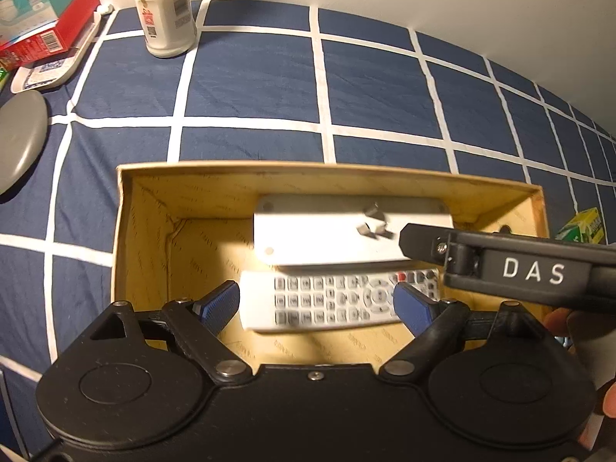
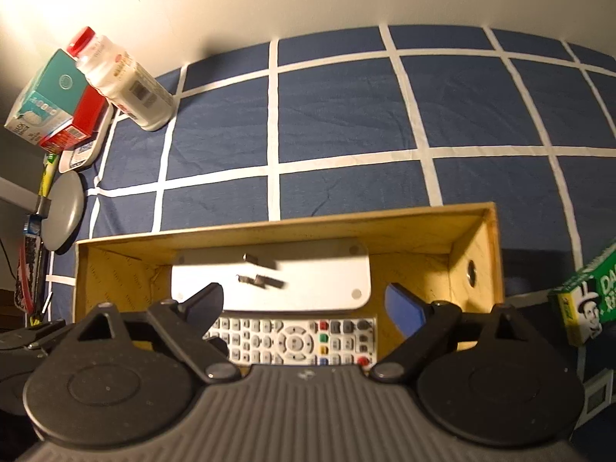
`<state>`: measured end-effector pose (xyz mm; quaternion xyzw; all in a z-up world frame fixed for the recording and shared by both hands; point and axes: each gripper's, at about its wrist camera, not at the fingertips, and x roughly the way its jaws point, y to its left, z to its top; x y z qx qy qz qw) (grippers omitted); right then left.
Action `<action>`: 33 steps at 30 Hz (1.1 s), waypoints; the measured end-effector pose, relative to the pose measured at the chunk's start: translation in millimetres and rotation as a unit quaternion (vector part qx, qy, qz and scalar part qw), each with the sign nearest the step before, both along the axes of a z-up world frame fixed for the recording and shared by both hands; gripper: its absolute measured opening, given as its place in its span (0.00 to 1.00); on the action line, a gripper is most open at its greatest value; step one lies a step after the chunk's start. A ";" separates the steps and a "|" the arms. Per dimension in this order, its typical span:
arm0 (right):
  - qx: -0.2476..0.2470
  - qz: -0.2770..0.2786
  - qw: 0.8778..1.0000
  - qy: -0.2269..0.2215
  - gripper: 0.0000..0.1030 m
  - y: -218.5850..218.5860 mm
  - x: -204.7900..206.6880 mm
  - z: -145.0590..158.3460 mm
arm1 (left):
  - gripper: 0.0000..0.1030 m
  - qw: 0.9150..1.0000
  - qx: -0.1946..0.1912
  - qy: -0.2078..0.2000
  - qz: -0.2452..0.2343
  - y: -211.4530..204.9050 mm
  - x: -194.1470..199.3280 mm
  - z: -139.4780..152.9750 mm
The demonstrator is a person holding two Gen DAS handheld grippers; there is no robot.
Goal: Organize objects
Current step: 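Lower the adapter into the box and open the right gripper, then move the right tool to the green DARLIE toothpaste box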
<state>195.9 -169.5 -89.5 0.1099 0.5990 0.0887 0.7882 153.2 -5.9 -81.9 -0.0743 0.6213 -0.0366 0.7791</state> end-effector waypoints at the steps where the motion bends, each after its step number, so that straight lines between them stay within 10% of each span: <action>1: 0.000 -0.001 1.000 -0.003 0.88 -1.8 -3.0 3.2 | 0.86 1.000 0.000 -0.002 0.000 -1.5 -3.5 2.8; 33: -0.002 -0.079 0.995 -0.059 1.00 -114.7 -140.4 66.0 | 1.00 0.997 0.020 -0.057 -0.044 -101.5 -112.2 60.8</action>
